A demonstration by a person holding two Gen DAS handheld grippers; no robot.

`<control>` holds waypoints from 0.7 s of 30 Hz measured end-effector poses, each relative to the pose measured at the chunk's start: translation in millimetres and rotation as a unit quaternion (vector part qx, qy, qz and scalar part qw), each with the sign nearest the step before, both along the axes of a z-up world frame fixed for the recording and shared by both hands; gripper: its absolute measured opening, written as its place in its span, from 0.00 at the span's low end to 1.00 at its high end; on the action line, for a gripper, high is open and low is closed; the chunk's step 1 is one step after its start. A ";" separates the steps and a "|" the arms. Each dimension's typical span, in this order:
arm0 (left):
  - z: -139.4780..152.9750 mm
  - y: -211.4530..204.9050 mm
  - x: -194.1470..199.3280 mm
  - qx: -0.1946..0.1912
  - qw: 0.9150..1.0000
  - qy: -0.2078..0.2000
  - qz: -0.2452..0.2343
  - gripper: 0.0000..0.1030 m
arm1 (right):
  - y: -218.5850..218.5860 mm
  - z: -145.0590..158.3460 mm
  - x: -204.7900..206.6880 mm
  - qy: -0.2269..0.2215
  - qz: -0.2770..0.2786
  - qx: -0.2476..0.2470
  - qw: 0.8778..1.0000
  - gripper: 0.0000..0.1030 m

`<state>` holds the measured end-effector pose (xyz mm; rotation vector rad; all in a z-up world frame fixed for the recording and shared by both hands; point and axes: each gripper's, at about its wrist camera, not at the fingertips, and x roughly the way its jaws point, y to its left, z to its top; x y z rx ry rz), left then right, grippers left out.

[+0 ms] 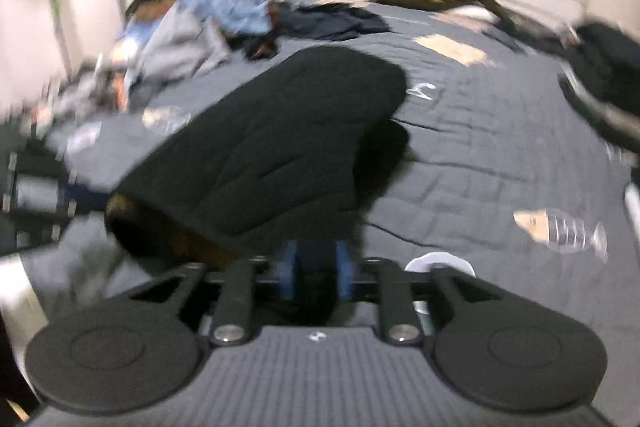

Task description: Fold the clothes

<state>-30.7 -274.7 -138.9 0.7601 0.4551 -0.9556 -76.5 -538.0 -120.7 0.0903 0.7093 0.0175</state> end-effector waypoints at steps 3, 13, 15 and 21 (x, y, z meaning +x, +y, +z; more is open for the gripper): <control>10.2 8.1 -0.1 -0.016 1.000 -0.004 -0.007 0.09 | -21.4 0.3 -2.2 -0.009 -0.034 0.062 0.997 0.52; -3.4 -13.5 -30.5 -0.003 0.995 -0.086 -0.053 0.42 | -43.0 -15.0 5.3 -0.006 -0.078 0.204 0.976 0.61; -12.7 -19.9 -33.7 0.012 0.993 -0.106 -0.053 0.42 | -44.1 -19.2 7.1 -0.003 -0.083 0.223 0.971 0.61; -30.0 -30.2 -35.5 0.046 0.985 -0.154 -0.055 0.42 | -47.5 -31.7 12.3 0.007 -0.100 0.280 0.955 0.61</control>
